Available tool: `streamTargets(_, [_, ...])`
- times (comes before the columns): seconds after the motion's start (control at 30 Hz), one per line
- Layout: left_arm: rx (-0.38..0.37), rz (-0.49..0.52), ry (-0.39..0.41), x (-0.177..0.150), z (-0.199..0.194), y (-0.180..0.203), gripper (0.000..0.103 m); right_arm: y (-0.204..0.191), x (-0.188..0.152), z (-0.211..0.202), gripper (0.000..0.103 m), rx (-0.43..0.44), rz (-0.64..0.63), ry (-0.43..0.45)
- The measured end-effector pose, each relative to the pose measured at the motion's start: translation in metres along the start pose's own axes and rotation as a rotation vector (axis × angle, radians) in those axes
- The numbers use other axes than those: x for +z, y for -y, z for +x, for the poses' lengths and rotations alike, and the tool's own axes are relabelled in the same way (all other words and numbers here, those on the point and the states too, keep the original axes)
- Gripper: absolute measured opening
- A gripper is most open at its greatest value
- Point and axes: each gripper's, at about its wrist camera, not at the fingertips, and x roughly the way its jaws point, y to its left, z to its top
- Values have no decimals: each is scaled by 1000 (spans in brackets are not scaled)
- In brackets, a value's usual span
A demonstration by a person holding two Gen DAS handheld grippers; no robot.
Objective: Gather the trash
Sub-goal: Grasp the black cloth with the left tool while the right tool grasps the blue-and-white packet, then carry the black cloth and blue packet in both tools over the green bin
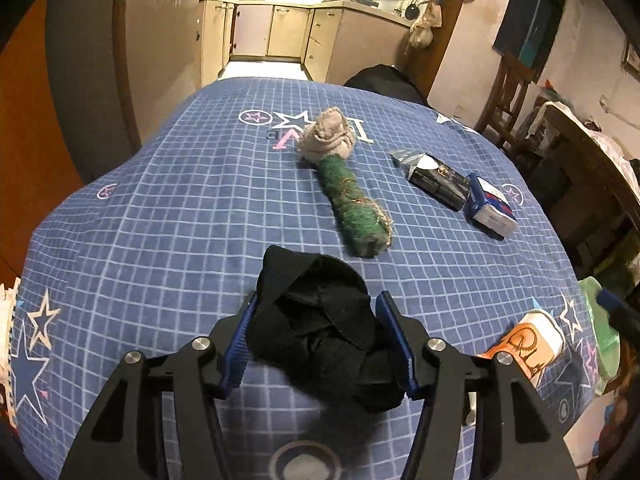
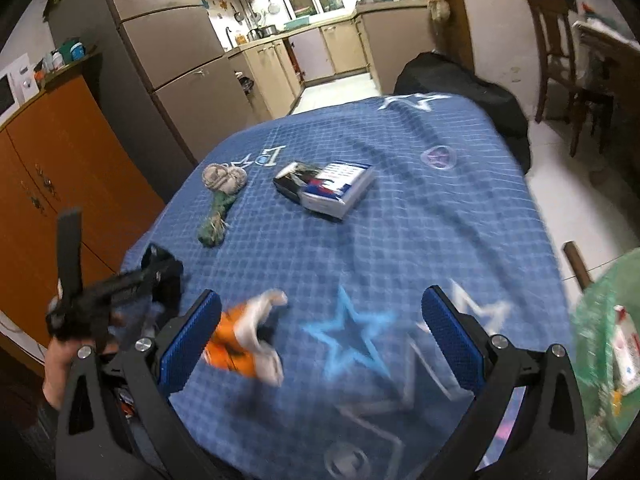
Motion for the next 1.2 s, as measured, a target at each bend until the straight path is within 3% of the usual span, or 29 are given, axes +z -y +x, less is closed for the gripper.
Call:
streamTargets(0.2, [-13, -7, 1, 4, 0, -13, 59, -11, 43, 62, 97, -35, -6, -70])
streamTargets(0.47, [-44, -21, -18, 7, 12, -11, 60, -4, 92, 125, 97, -197, 3, -142])
streamTargets(0.63, [-51, -10, -19, 8, 17, -3, 60, 7, 95, 146, 72, -242, 0, -199])
streamTargets(0.67, [-52, -12, -18, 8, 18, -3, 60, 7, 94, 146, 70, -238, 0, -200])
streamTargets(0.7, [-52, -13, -17, 9, 19, -1, 60, 7, 92, 145, 61, -232, -4, -197])
streamTargets(0.8, [-48, -13, -17, 8, 20, 1, 61, 6, 86, 138, 56, -220, -12, -192])
streamTargets(1.0, [-54, -17, -21, 5, 15, 7, 60, -3, 63, 104, 54, -184, -51, -144])
streamTargets(1.2, [-50, 23, 42, 6, -10, 36, 60, -18, 42, 33, 54, -202, -130, -8])
